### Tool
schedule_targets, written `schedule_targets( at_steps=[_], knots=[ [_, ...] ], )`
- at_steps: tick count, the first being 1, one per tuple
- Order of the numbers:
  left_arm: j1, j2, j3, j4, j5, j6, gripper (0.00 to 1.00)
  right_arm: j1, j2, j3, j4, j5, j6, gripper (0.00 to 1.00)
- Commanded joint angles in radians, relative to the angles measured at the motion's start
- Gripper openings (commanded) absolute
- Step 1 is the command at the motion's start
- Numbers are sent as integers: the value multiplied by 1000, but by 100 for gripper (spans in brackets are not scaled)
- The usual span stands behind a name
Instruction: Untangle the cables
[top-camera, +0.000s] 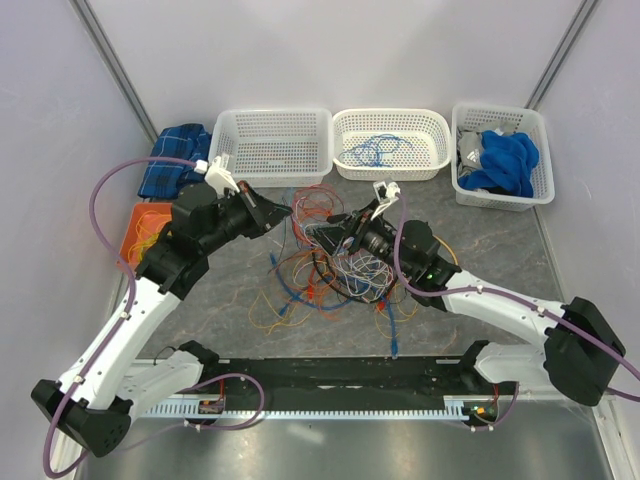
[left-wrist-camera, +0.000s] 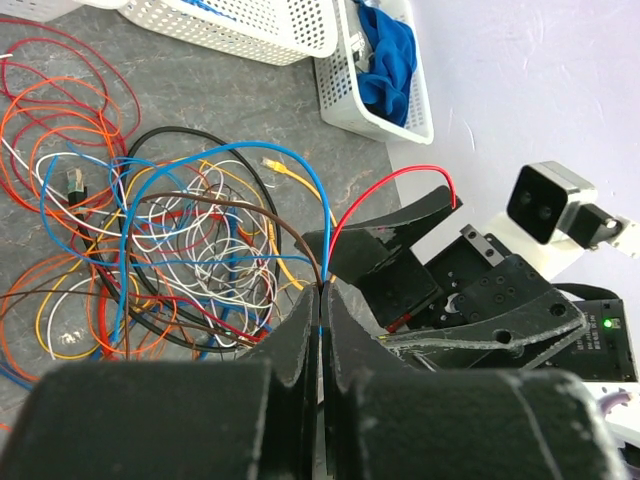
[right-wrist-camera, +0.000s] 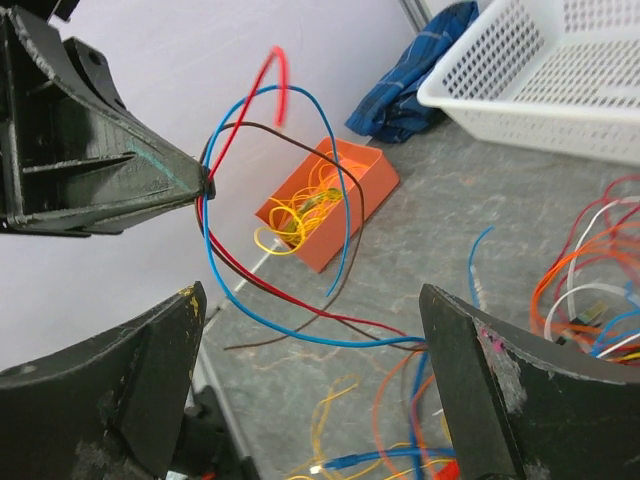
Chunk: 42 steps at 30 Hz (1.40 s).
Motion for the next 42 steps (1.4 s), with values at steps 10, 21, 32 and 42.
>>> schedule_targets(
  at_steps=[10,21,32,42],
  knots=[
    [-2,48,92,-13,91,70,2,2,-33,50,-13,-228,-284,93],
    [-2,41,97,-16,93,74,2,2,17,96,-36,-236,-275,26],
    [-2,2,51,-90,-133,30,73,2,-88,183,-241,46,-299,0],
    [1,-116,-111,-183,-404,-130,100,-119,-16,432,-424,350,-273,0]
  ],
)
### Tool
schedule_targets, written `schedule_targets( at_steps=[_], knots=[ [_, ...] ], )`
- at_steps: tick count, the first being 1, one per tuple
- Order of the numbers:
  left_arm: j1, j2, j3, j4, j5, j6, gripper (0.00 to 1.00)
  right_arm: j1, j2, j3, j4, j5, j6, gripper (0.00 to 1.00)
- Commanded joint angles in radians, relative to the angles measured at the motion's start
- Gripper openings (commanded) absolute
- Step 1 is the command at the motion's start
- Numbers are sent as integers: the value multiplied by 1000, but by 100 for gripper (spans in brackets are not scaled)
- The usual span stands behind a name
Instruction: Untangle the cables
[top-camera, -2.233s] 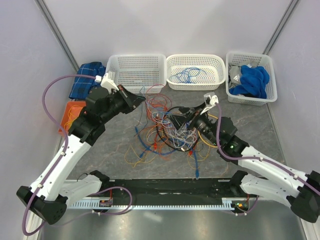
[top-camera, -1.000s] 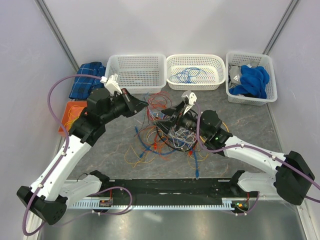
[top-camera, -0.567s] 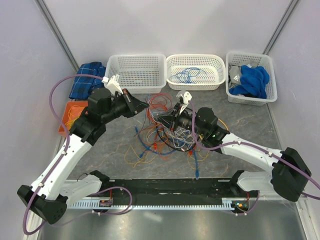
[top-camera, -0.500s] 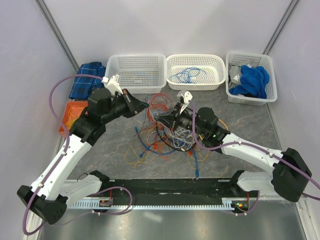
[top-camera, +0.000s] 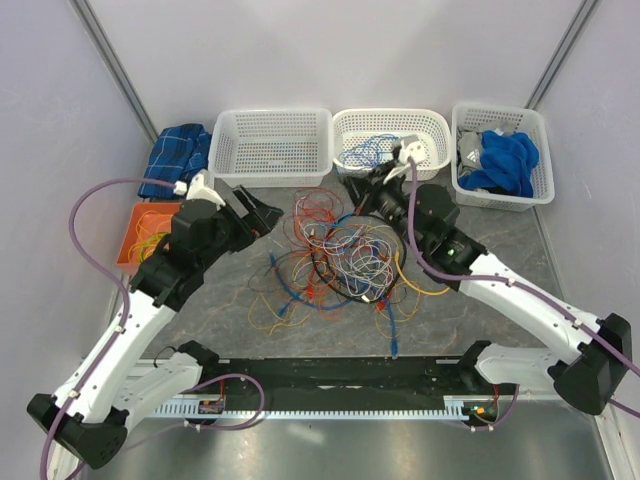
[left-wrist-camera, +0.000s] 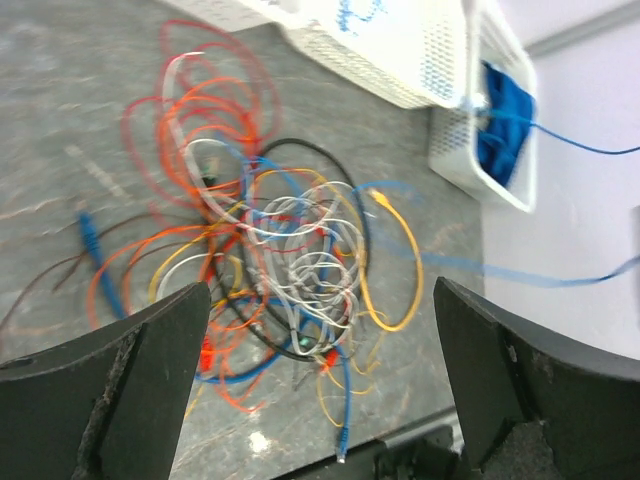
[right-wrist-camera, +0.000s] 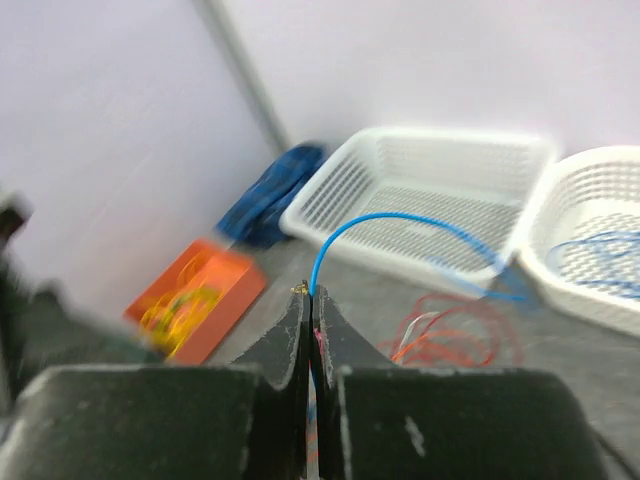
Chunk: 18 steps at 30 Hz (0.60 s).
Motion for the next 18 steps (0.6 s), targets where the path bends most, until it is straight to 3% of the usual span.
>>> schedule_targets(
  at_steps=[1,5,18],
  knots=[
    [0,-50,-74,-48,-146,-93,100,-106,65,137,-61,146,43,0],
    [1,-48,-123,-62,-122,-100,99,-230,160,316,-61,137,78,0],
    [0,-167,-327,-51,-82,-148,97,-405,646,832,-134,157,72,0]
  ],
)
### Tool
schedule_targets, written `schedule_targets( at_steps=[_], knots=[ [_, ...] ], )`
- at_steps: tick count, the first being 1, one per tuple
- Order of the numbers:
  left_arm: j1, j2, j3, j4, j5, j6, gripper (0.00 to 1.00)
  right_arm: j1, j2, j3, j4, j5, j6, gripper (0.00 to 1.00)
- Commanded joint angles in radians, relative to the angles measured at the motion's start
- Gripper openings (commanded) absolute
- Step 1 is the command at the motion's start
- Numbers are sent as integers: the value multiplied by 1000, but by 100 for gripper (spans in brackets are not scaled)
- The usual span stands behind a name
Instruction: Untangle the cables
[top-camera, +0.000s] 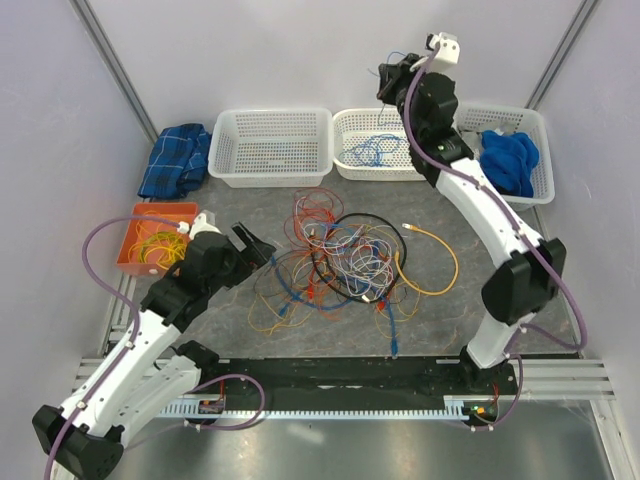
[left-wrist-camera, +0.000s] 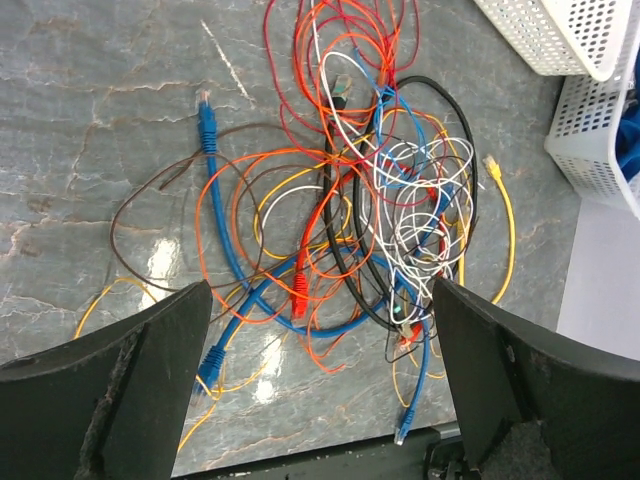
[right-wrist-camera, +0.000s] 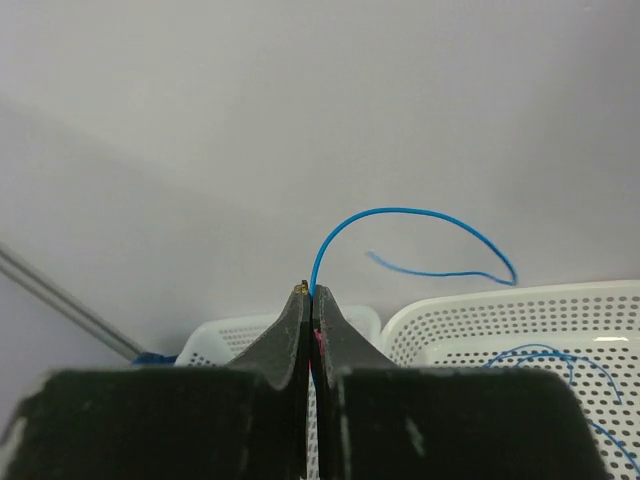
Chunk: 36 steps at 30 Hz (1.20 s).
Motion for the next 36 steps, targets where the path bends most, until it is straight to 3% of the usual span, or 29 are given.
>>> schedule_targets(
  at_steps=[1,9,10,12,13,17,21,31,36],
  knots=[
    [-2,-35,-48,19,3,-31,97,-52,153,117,-32,24,20,0],
    [0,-74,-155,33,3,-39,96,-130,352,243,-60,18,48,0],
    [0,-76,-158,36,9,-37,96,-132,363,260,-64,-5,48,12],
    [0,-73,-164,42,14,-31,96,-130,382,277,-78,-7,46,52],
    [-2,-68,-164,42,15,-23,96,-129,380,277,-83,1,48,97],
    [0,-67,-157,45,17,-13,97,-100,324,222,-54,27,18,98],
    [0,-65,-157,49,23,-13,98,-35,142,69,-3,55,-6,98],
    [0,-19,-157,41,45,20,99,261,-331,-767,205,147,25,98],
    [-1,-39,-160,62,72,79,93,371,-479,-981,196,190,3,98]
  ],
)
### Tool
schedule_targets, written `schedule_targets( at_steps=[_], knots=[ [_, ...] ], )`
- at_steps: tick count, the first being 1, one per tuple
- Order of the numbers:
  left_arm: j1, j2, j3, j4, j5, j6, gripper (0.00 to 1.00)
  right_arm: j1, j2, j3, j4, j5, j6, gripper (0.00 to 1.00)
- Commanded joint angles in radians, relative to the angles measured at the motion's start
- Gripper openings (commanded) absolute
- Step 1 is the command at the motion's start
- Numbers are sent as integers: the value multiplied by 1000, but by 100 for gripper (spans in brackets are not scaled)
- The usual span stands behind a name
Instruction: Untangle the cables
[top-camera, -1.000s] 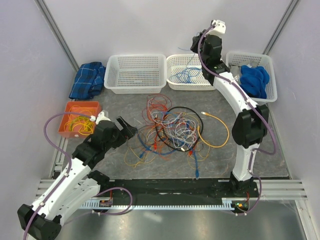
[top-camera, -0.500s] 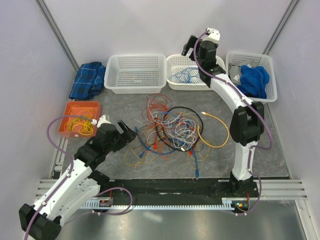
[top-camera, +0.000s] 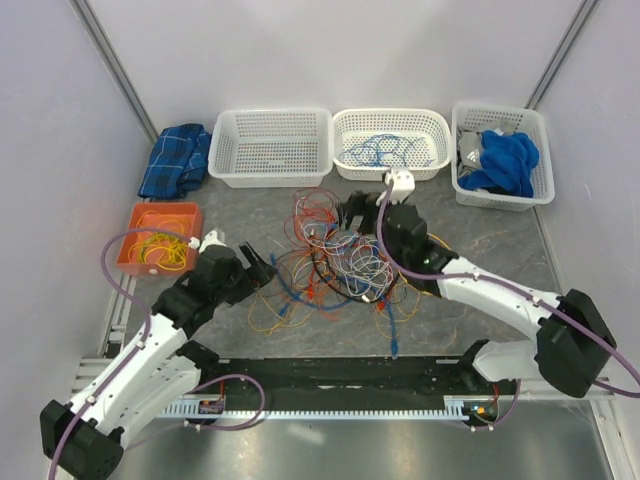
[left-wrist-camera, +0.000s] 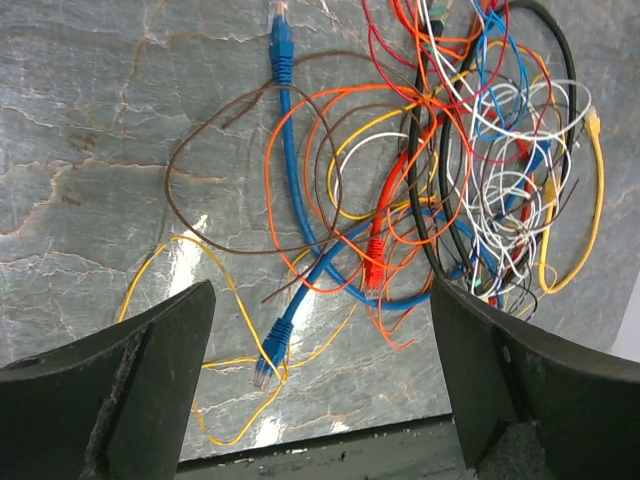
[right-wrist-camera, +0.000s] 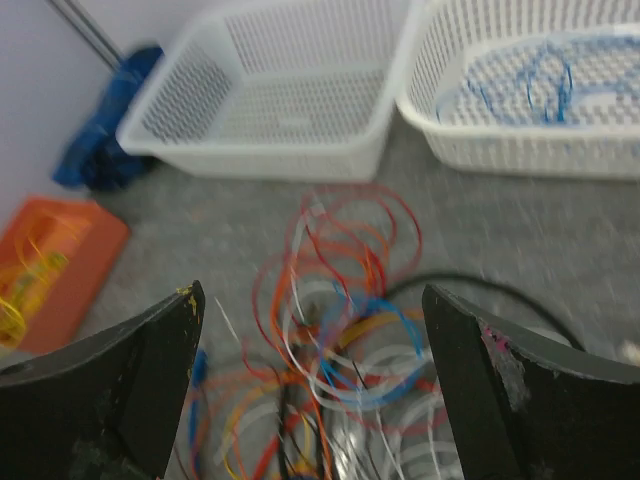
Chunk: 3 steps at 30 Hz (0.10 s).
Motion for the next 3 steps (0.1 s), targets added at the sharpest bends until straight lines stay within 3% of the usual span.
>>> schedule_targets(
  at_steps=[1,3],
  knots=[
    [-2,-32,4,53,9,73,93,58,-90,-161,9,72,-21,98],
    [0,-43,5,55,8,92,96,96,-139,-188,3,64,-34,98]
  ],
)
